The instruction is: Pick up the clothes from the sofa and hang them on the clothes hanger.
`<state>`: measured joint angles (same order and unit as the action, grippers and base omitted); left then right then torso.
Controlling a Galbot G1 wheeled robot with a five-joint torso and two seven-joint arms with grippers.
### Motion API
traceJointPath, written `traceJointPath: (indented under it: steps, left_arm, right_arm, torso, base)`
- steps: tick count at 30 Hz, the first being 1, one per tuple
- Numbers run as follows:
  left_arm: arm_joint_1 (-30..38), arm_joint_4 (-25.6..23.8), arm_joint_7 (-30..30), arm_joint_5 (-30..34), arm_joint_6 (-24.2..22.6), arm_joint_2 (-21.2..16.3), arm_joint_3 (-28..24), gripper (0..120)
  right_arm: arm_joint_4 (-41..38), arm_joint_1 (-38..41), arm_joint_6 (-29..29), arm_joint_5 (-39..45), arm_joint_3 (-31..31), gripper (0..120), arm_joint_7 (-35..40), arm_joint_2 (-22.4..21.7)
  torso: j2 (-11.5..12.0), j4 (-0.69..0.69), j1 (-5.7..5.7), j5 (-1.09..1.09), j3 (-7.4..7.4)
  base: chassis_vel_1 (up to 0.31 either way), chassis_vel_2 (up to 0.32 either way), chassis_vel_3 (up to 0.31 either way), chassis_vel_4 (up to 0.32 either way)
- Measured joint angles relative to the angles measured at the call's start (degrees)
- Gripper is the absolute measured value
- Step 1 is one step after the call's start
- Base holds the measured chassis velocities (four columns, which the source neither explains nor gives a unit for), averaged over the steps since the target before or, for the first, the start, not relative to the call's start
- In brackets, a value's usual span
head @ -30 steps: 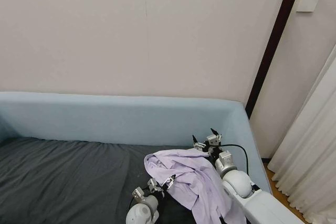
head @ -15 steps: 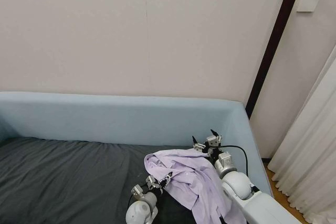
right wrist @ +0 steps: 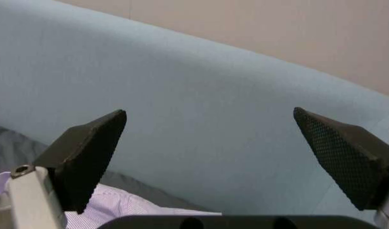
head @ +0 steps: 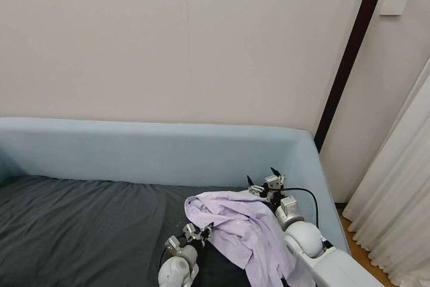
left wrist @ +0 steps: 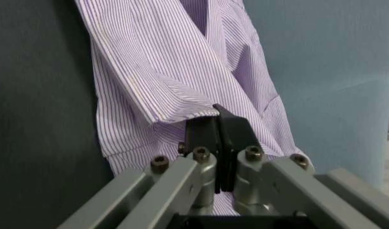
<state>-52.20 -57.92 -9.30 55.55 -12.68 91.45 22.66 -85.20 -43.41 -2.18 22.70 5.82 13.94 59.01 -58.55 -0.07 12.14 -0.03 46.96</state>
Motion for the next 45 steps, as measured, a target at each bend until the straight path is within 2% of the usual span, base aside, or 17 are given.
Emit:
traceJointPath:
  steps: [5,8,9,13,14,18,19,22,23,29,33,34,36,38,41,45]
  left_arm:
    - [-1.05,-1.74,-0.15,-0.85,0.87,-0.76,-0.24,0]
    - [-2.95,-7.13,-0.94,-2.98,3.46,-4.75,-2.33,0]
    - [-2.95,-7.13,-0.94,-2.98,3.46,-4.75,-2.33,0]
    - [-4.89,-16.54,-1.67,-6.01,5.24,-14.76,-4.59,0]
    - [-4.89,-16.54,-1.67,-6.01,5.24,-14.76,-4.59,0]
    - [-7.95,-25.81,-0.35,-6.24,3.73,-23.89,-4.95,0]
    - [-7.95,-25.81,-0.35,-6.24,3.73,-23.89,-4.95,0]
    - [-11.43,-27.85,-0.02,-7.8,3.3,-30.0,-4.44,0]
    - [-12.47,-27.79,-0.12,-8.46,3.3,-30.92,-4.21,0]
    - [-16.74,-24.13,-1.11,-14.8,4.39,-31.78,-3.22,0]
    - [-17.87,-21.38,-1.22,-18.24,6.15,-30.3,-2.64,0]
    - [-18.32,-20.21,-1.23,-19.79,7.24,-28.67,-2.0,0]
    - [-18.54,-20.02,-1.23,-20.32,7.51,-27.87,-1.8,0]
    - [-18.91,-20.0,-1.24,-20.97,7.81,-26.63,-1.47,0]
    - [-19.12,-20.39,-1.2,-21.11,7.84,-25.76,-1.13,0]
    - [-19.44,-21.18,-1.02,-21.13,7.85,-24.86,-0.37,0]
  right_arm:
    - [0.16,-0.22,-0.25,-0.26,-0.02,100,-0.18,-0.04]
    - [0.5,-0.3,-0.59,-0.59,0.01,100,-0.36,0.2]
    - [0.5,-0.3,-0.59,-0.59,0.01,100,-0.36,0.2]
    - [-0.01,-0.87,-0.7,1.46,0.41,100,-0.43,1.06]
    - [-0.01,-0.87,-0.7,1.46,0.41,100,-0.43,1.06]
    - [-0.94,-1.84,-0.46,5.73,0.3,100,-0.49,2.3]
    - [-0.94,-1.84,-0.46,5.73,0.3,100,-0.49,2.3]
    - [-1.11,-2.38,-0.31,7.12,0.24,100,-0.77,3.13]
    - [-1.11,-2.49,-0.31,7.14,0.38,100,-1.07,3.23]
    - [-0.4,-2.68,-0.19,6.15,2.29,100,-3.14,3.5]
    - [1.26,-1.78,-0.18,3.14,4.17,100,-4.24,3.98]
    - [3.42,-0.13,-0.1,-0.7,6.74,100,-4.86,4.5]
    - [4.42,1.03,1.28,-2.75,8.58,100,-4.2,4.86]
    - [5.92,3.57,6.97,-4.24,13.17,100,-0.25,5.77]
    - [8.58,5.56,9.12,-4.07,16.9,100,2.19,7.5]
    - [15.0,7.53,9.14,-6.36,20.56,100,3.62,11.55]
  torso:
    - [0.0,0.0,0.0,-0.01,0.0]
    - [0.0,-0.01,0.0,-0.03,0.0]
    - [0.0,-0.01,0.0,-0.03,0.0]
    - [0.0,0.02,0.0,-0.01,0.0]
    - [0.0,0.02,0.0,-0.01,0.0]
    - [0.01,-0.02,0.0,-0.01,0.0]
    - [0.01,-0.02,0.0,-0.01,0.0]
    - [0.0,0.0,0.0,0.0,0.0]
    - [0.0,0.01,0.0,0.0,0.0]
    - [0.0,0.0,-0.01,-0.02,-0.01]
    - [0.01,0.0,-0.01,-0.03,0.0]
    - [0.0,-0.01,-0.01,-0.01,0.0]
    - [0.01,0.0,-0.01,-0.01,0.0]
    - [0.0,-0.01,-0.01,-0.01,0.0]
    - [0.01,0.0,-0.01,-0.01,0.0]
    - [0.01,0.0,0.0,0.0,0.0]
  base:
    - [0.0,0.0,0.0,0.0]
    - [0.0,0.0,0.0,0.0]
    - [0.0,0.0,0.0,0.0]
    - [0.0,0.0,0.0,0.0]
    - [0.0,0.0,0.0,0.0]
    - [0.0,0.0,0.0,0.0]
    - [0.0,0.0,0.0,0.0]
    - [0.0,0.0,0.0,0.0]
    - [0.0,0.0,0.0,0.0]
    - [0.0,0.0,0.0,0.0]
    - [0.0,0.0,0.0,0.0]
    - [0.0,0.0,0.0,0.0]
    - [0.0,0.0,0.0,0.0]
    - [0.0,0.0,0.0,0.0]
    - [0.0,0.0,0.0,0.0]
    - [0.0,0.0,0.0,0.0]
